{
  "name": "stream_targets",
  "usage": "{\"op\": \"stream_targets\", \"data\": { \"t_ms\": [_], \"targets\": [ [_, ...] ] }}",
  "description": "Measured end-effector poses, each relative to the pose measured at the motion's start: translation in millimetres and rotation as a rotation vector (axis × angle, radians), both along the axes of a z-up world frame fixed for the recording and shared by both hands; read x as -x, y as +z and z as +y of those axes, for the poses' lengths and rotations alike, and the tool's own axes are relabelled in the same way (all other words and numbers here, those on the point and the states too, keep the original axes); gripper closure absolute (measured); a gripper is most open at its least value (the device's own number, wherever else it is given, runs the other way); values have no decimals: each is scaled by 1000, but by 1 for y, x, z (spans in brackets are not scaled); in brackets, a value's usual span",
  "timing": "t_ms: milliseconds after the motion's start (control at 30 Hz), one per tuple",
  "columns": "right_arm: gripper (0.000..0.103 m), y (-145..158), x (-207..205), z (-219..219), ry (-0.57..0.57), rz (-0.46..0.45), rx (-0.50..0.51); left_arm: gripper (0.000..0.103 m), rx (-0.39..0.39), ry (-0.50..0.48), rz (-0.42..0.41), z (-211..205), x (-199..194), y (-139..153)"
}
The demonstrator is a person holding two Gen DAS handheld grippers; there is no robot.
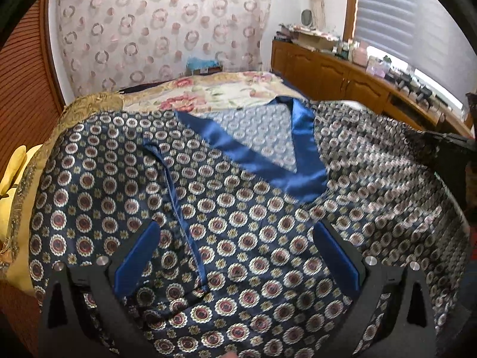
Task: Fold small clothes
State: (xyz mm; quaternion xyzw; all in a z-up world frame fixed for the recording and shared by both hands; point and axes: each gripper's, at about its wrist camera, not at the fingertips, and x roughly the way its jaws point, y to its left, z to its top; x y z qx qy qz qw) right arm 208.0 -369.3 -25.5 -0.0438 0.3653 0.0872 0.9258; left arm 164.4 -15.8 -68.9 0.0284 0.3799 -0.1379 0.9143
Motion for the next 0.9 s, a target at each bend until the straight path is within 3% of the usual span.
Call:
{"op": "stream_targets", "data": {
  "t_ms": [167,300,533,733,800,900],
  "targets": [
    [101,0,-2,39,112,4,-51,0,15,-13,-23,-3,0,11],
    [101,-20,-3,68,185,69,-58,0,25,-12,-37,-2,0,15],
    [101,-47,2,83,189,141,-62,0,45,5,-51,1,3,18],
    [82,-35,4,79,173,121,-61,0,52,19,-56,3,4,18],
    [69,-25,5,76,168,92,-65,0,51,20,-56,3,5,18],
    [60,-12,3,66,149,51,-74,0,48,23,-57,3,5,17]
  ]
}}
